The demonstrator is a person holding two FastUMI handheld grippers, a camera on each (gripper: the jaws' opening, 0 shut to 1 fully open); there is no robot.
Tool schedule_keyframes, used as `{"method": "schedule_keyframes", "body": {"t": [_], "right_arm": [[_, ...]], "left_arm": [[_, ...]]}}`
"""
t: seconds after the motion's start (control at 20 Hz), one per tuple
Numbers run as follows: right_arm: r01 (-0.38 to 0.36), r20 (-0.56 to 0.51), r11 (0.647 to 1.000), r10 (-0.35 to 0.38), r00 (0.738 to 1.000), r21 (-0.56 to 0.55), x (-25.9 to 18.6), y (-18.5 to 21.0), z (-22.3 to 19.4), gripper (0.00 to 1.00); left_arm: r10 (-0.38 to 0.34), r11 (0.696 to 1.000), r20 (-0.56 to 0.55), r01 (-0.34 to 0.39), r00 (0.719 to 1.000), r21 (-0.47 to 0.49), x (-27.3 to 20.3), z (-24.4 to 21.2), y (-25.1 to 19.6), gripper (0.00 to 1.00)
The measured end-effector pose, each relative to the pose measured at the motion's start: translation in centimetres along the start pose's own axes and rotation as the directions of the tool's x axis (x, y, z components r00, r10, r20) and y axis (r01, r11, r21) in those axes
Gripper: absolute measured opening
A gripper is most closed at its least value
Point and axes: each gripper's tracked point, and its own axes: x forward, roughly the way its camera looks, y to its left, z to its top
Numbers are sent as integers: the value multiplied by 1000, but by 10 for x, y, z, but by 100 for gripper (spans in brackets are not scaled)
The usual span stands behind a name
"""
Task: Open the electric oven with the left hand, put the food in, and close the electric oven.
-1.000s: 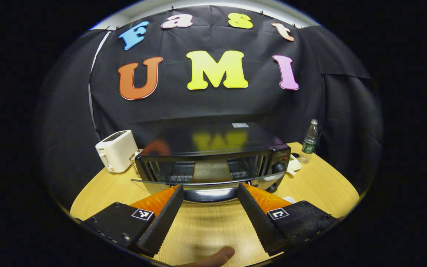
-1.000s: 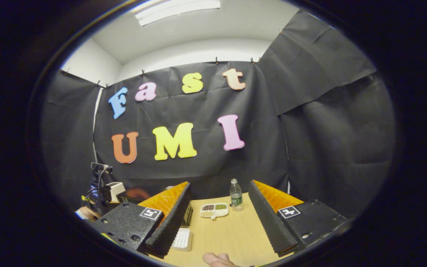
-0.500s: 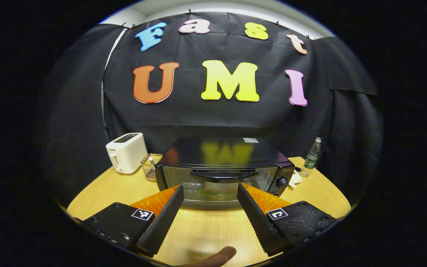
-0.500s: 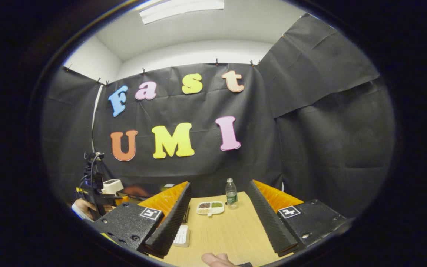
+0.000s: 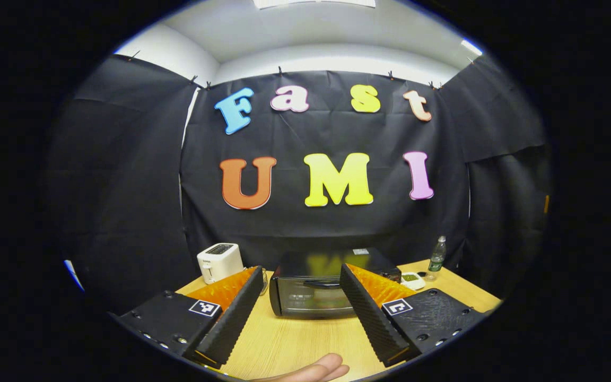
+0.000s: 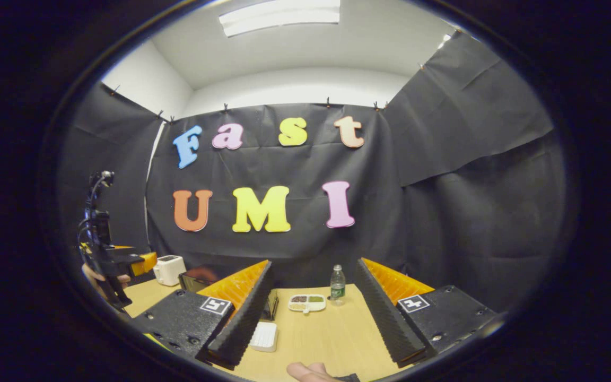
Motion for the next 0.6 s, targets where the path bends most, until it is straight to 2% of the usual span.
{"method": "schedule_keyframes", "body": {"t": [0.35, 0.5, 0.6], "right_arm": [[-22, -46, 1000, 21, 999, -20, -8, 22, -11, 99], [-15, -78, 999, 12, 997, -30, -9, 28, -18, 99], [-19, -82, 999, 15, 997, -41, -14, 33, -20, 99]], "left_arm": [[34, 999, 80, -34, 996, -3, -91, 41, 13, 95], [56, 998, 76, -55, 996, -22, -118, 31, 18, 95], [36, 999, 60, -35, 998, -13, -125, 18, 14, 95]]}}
